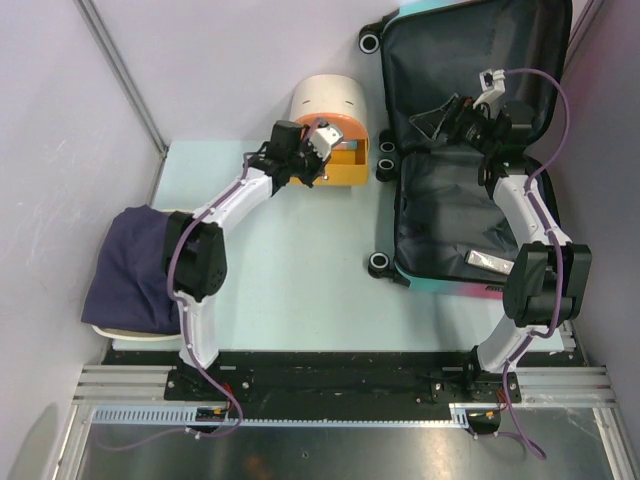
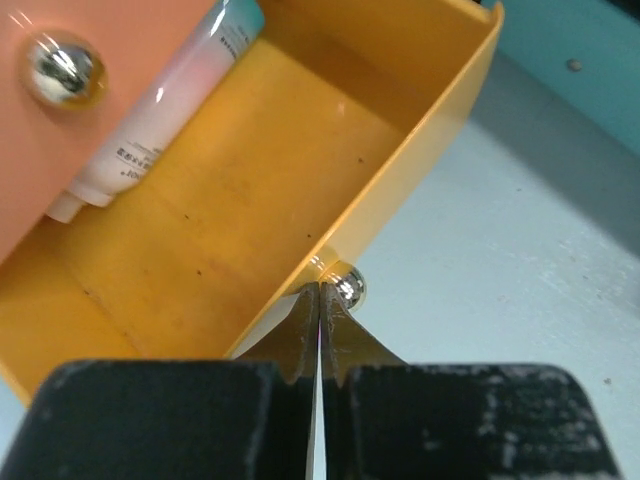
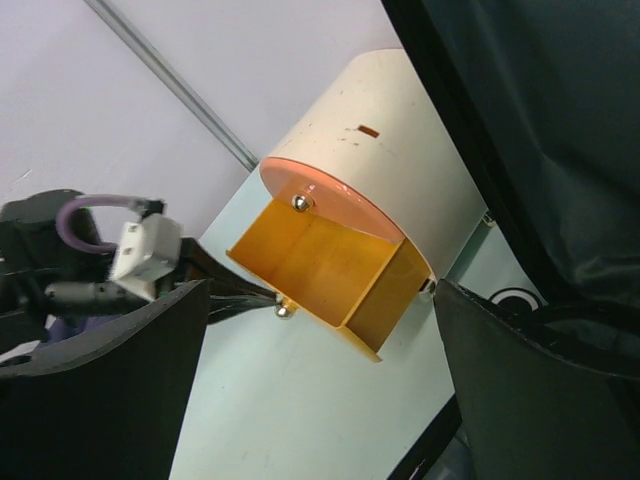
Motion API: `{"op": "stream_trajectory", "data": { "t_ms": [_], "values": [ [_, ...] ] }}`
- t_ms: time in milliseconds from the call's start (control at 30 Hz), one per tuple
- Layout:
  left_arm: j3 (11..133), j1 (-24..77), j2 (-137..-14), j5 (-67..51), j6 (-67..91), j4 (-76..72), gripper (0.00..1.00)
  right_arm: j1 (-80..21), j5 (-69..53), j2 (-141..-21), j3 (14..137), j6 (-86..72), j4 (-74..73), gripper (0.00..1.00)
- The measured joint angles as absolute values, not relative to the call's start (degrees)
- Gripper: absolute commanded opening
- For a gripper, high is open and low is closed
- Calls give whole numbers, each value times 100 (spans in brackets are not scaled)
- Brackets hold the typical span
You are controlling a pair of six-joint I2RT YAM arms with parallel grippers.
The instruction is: Open, take out, and arrange the luggage
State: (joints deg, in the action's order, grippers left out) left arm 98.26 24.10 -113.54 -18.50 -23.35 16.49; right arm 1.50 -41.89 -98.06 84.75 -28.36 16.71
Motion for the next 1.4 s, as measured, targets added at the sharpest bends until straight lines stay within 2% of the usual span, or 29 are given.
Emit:
{"op": "stream_trajectory", "data": {
  "t_ms": [167, 467, 567, 600, 667, 700, 767, 800, 900, 1100, 1300, 1400],
  "values": [
    [10429, 2351, -11998, -1717, -2180, 1839, 0, 150, -4189, -9808, 8479, -2818, 1568, 99],
    [12589, 2215, -13533, -1343, -2084, 1809, 2, 150, -4189, -10044, 8696, -2707, 1376, 99],
    [13039, 2185, -13861, -1302, -2099, 1780, 8, 150, -4187, -10110, 8750, -2674, 1273, 99],
    [13074, 2178, -13878, -1315, -2104, 1782, 16, 150, -4187, -10121, 8766, -2663, 1247, 99],
    [13047, 2176, -13878, -1378, -2152, 1767, 26, 150, -4187, -10132, 8807, -2615, 1168, 99],
    [12945, 2163, -13823, -1468, -2165, 1715, 34, 150, -4187, -10136, 8823, -2591, 1144, 99],
    [12390, 2121, -13574, -1743, -2130, 1343, 40, 150, -4187, -10136, 8853, -2554, 1096, 99],
    [11896, 2093, -13356, -1898, -2086, 1070, 47, 152, -4187, -10136, 8853, -2534, 1092, 99],
    [10595, 1994, -12755, -2180, -1719, 390, 54, 152, -4185, -10136, 8853, -2512, 1050, 99],
    [8910, 1767, -11791, -2292, 478, -506, 60, 152, -4185, -10138, 8853, -2493, 1035, 99],
    [8466, 1684, -11697, -2029, 3175, -1127, 66, 152, -4187, -10189, 8888, -2375, 845, 99],
    [8462, 1719, -11861, -1833, 4150, -1286, 66, 152, -4189, -10261, 9013, -2224, 589, 99]
  ]
}}
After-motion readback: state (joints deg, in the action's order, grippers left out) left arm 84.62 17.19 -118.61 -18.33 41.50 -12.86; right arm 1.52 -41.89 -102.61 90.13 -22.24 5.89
